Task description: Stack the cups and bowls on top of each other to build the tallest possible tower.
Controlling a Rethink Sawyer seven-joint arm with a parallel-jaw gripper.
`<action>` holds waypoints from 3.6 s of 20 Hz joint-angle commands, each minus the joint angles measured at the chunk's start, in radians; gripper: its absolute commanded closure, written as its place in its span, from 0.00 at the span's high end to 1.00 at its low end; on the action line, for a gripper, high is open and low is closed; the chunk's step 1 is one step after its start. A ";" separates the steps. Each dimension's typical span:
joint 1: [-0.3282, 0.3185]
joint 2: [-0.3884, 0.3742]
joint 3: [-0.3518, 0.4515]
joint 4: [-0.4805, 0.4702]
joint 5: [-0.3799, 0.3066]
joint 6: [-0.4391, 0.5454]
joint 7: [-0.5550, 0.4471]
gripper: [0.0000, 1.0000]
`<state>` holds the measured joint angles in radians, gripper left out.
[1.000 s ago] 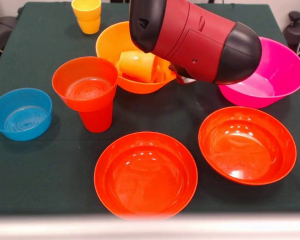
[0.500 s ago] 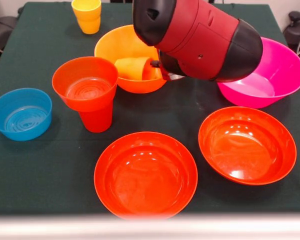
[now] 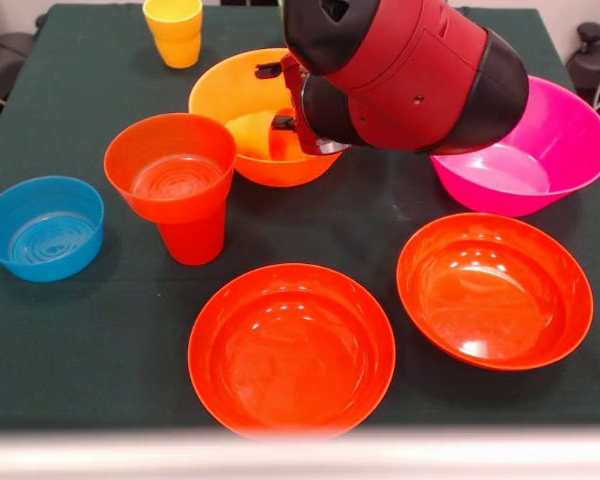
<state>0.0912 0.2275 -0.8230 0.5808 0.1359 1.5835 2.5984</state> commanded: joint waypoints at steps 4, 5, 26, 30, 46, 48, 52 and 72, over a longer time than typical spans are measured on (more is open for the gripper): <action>-0.019 -0.042 0.093 0.053 -0.081 -0.132 -0.104 1.00; -0.023 -0.044 0.106 0.068 -0.075 -0.148 -0.091 1.00; -0.045 -0.050 0.158 0.210 -0.041 -0.328 0.008 0.00; -0.029 -0.087 0.182 0.252 -0.003 -0.283 0.026 0.00; -0.082 -0.381 0.293 0.460 0.028 -0.198 -0.168 0.00; -0.108 -0.424 0.317 0.523 0.019 -0.262 -0.211 0.00; -0.159 -0.494 0.356 0.611 -0.001 -0.324 -0.273 0.00; -0.226 -0.457 0.408 0.531 -0.089 -0.295 -0.139 0.00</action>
<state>-0.1250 -0.2793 -0.5641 1.1311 0.1225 1.2898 2.5974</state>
